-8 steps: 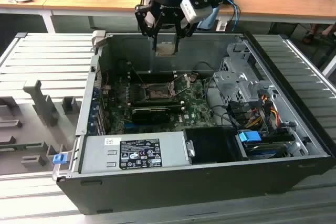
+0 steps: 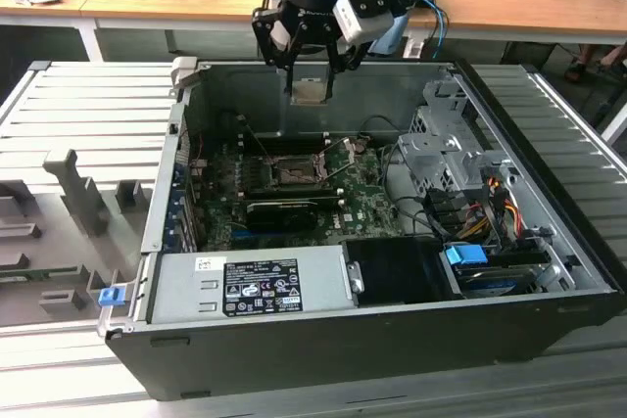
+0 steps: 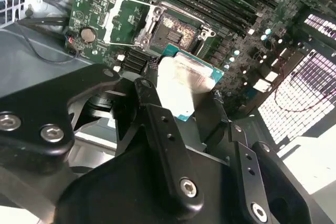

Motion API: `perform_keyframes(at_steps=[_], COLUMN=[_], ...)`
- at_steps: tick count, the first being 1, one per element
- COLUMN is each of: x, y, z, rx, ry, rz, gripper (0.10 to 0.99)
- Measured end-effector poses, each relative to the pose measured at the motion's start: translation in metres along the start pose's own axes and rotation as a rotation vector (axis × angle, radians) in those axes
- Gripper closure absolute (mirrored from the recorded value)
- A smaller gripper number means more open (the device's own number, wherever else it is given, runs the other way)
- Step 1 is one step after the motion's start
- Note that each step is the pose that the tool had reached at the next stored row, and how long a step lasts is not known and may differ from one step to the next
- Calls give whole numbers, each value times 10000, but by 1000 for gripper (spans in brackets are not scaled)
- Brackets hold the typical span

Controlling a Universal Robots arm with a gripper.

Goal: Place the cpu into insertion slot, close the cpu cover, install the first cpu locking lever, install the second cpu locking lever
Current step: 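Place the cpu into insertion slot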

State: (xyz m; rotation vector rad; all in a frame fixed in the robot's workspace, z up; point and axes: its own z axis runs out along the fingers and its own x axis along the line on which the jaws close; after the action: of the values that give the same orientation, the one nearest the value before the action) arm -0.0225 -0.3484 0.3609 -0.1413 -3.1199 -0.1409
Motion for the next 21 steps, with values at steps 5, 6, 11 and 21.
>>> perform_keyframes(at_steps=[5, 6, 11, 21], x=[0, 0, -1, -1], y=[-1, -1, -3, -7], z=[7, 12, 40, 78], rx=[-9, -3, -7, -25], ry=[-51, -61, -83, -167], rz=[566, 677, 905, 1864], gripper=[561, 561, 561, 561])
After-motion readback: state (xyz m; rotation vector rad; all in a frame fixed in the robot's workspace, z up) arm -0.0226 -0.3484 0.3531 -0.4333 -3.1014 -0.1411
